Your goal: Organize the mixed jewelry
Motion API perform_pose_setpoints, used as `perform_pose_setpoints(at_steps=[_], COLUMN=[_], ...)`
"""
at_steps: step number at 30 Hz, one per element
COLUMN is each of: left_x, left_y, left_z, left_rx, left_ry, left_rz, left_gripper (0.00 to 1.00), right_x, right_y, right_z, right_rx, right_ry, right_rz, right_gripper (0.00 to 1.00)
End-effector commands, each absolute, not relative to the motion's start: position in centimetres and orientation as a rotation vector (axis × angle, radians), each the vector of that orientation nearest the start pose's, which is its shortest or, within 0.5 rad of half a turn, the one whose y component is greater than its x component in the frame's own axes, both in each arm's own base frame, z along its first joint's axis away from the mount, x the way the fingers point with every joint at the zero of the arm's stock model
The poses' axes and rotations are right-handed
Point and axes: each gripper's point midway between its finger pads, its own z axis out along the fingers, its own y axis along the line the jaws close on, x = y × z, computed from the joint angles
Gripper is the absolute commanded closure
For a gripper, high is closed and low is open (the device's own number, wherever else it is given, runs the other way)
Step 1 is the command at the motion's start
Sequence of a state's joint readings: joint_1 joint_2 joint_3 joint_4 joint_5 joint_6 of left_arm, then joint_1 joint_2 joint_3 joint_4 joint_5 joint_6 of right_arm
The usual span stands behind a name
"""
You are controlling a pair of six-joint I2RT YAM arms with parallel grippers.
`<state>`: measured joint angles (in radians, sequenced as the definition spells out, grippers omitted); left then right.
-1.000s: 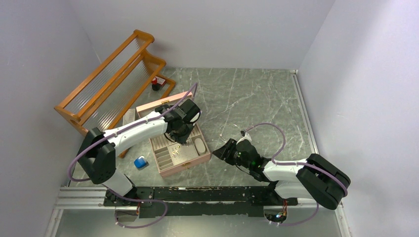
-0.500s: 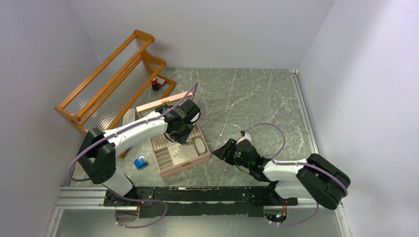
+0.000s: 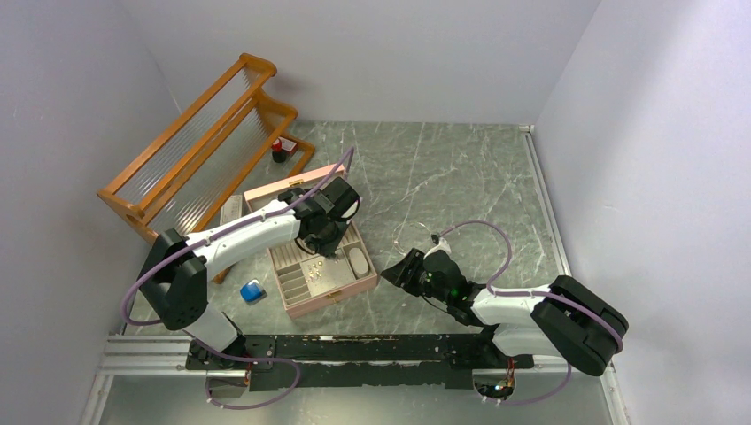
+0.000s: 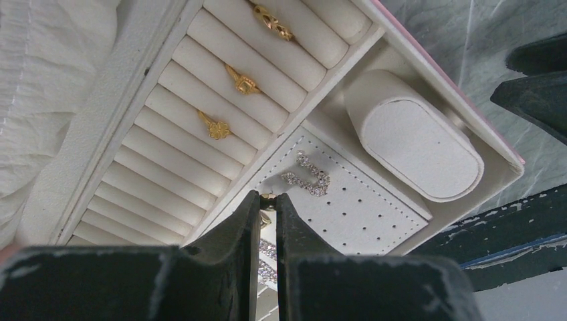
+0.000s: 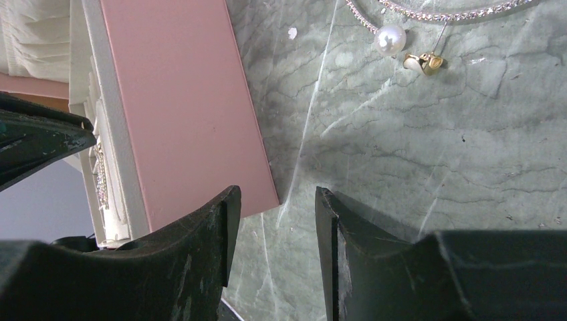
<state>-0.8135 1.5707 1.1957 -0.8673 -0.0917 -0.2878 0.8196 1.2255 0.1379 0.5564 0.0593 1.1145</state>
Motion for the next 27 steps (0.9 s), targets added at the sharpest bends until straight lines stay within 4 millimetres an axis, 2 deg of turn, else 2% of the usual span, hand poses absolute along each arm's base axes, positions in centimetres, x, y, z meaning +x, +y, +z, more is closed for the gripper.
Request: perform_pose_setpoints(at_steps=[1,6,16,27], left_x=[22.5,22.1,21.1,22.3], left_y=[-22.5,-21.8,-23.4,-21.8], left_z=[10.3,9.6,9.6,9.7], left_rx=[0.698,0.730,0.779,0.728], left_ry=[2.682,2.707,2.725,2.703], left_rz=[-0.117,-0.073,-0.213,-0.059], left_gripper=[0.94,0.94,0.94,0.95], right_x=[19.3,19.2,19.3,19.3], right_y=[24.4,24.4,24.4,24.5], right_z=[3.6,3.5,3.5,3.5], right_rx=[0.372,0.373,0.373,0.371], right_ry=[2.237,2.239,2.238,2.240], right_rz=[1.054,1.051,1.052,1.053], right_gripper=[0.51,0.51,0.51,0.51])
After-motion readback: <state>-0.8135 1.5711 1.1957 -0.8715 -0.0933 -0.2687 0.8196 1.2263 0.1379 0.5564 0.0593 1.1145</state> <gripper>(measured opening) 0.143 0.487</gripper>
